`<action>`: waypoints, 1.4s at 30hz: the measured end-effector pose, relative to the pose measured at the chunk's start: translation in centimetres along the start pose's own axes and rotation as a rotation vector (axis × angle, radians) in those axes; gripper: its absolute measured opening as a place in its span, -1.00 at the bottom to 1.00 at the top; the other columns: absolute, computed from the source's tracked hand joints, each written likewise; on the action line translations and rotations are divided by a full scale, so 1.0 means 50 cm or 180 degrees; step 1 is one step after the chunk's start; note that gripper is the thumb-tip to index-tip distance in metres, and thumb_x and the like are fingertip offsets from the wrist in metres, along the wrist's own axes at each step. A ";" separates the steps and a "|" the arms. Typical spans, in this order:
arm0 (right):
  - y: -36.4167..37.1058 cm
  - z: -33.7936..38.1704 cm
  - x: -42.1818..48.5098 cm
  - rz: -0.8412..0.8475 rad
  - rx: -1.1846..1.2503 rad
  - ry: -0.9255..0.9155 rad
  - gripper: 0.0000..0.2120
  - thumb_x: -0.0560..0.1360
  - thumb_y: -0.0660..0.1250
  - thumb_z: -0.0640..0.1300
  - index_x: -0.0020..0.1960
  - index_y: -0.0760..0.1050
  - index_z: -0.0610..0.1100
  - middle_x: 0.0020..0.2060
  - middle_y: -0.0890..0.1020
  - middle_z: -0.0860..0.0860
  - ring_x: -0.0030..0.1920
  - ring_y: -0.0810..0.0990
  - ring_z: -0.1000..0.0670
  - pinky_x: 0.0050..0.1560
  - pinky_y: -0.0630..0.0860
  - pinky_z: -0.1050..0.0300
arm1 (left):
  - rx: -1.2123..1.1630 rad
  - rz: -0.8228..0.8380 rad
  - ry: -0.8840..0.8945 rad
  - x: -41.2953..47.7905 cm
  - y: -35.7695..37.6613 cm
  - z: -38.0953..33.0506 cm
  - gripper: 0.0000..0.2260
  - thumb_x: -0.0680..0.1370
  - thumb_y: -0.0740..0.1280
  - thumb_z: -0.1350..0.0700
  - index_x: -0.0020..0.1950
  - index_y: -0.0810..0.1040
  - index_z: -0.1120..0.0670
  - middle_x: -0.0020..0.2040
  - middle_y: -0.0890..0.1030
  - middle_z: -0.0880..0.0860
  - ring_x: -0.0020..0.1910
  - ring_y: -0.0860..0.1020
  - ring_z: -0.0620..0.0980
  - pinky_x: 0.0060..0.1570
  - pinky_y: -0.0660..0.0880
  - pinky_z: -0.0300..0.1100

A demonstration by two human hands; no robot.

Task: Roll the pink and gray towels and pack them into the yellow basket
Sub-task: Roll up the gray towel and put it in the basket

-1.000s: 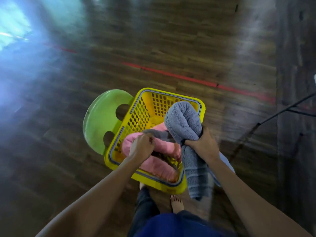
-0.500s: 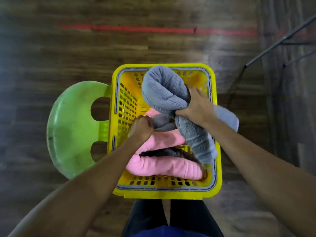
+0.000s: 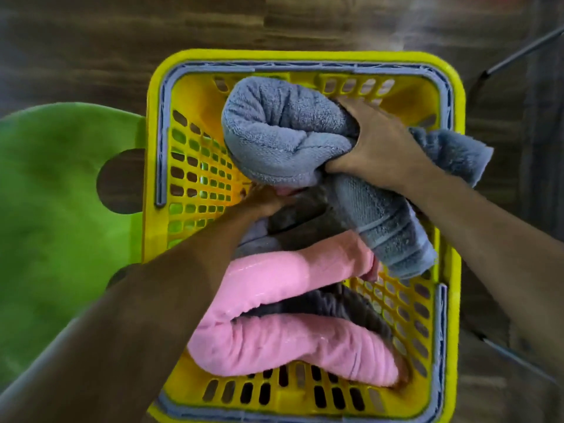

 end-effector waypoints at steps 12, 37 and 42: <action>0.106 0.045 0.097 0.0287 -0.0775 -0.0893 -0.12 0.22 0.51 0.07 0.48 0.27 0.03 0.31 0.47 -0.10 0.28 0.44 -0.23 0.21 0.41 -0.13 | 0.1298 0.0637 0.0732 -0.058 0.126 -0.049 -0.33 0.51 0.27 -0.23 0.55 0.07 -0.21 0.58 0.05 -0.05 0.54 0.07 0.10 0.48 0.06 0.07; 0.294 -0.150 0.136 0.1008 -0.1893 -0.0439 0.18 0.16 0.49 0.37 0.55 0.00 -0.07 0.45 0.22 -0.10 0.44 0.18 -0.17 0.41 0.05 -0.27 | 0.1831 -0.1472 0.0713 -0.036 -0.078 -0.019 -0.40 0.46 0.36 -0.14 0.40 0.31 0.11 0.32 0.38 0.18 0.30 0.33 0.18 0.24 0.29 0.06; 0.280 -0.180 0.122 0.0976 -0.2088 -0.0071 0.16 0.19 0.53 0.27 0.56 -0.01 -0.10 0.48 0.16 -0.10 0.44 0.17 -0.20 0.41 0.10 -0.26 | 0.2410 -0.1084 0.0515 0.031 -0.079 0.024 0.02 0.34 0.42 -0.31 0.58 -0.06 0.09 0.56 0.04 0.14 0.51 0.05 0.16 0.47 -0.03 0.15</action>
Point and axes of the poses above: each hand's wrist, its own x-axis towards the middle knuckle, its own y-axis out of the palm, z = x × y, the point moved 9 cm from there along x, towards the middle knuckle
